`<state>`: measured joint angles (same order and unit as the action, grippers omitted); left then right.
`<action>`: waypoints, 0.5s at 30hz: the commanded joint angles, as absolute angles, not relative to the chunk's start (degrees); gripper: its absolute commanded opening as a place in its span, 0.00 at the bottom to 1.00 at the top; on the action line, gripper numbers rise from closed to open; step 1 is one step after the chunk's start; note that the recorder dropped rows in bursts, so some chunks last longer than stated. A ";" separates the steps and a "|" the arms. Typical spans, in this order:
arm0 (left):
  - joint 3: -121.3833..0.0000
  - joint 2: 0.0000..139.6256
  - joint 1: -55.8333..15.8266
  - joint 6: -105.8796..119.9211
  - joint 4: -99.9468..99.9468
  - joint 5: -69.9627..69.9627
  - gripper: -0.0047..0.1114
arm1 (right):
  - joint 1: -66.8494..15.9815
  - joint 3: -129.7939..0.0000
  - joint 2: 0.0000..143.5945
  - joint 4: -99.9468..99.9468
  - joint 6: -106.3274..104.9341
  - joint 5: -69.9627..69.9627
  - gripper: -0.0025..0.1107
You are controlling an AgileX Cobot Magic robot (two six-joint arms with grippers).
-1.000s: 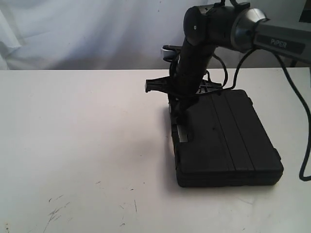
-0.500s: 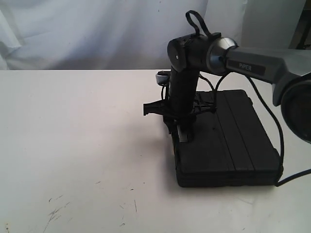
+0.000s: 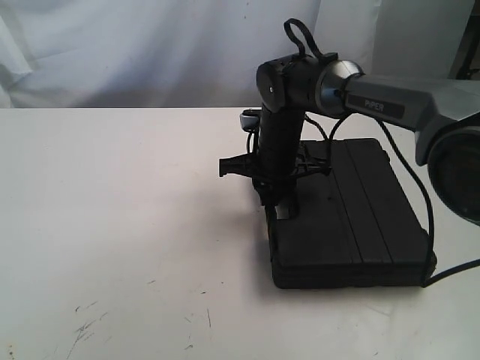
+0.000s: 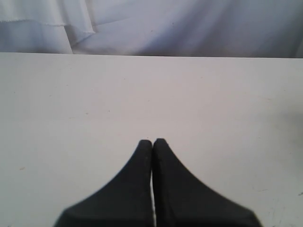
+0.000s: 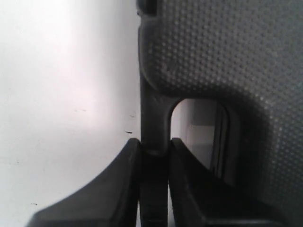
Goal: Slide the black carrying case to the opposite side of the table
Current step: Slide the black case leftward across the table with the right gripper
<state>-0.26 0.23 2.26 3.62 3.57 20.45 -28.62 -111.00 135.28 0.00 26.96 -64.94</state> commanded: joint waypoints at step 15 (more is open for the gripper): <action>0.00 0.00 2.33 3.44 3.72 19.55 0.04 | -32.99 -111.97 134.88 -7.75 30.67 -55.92 0.05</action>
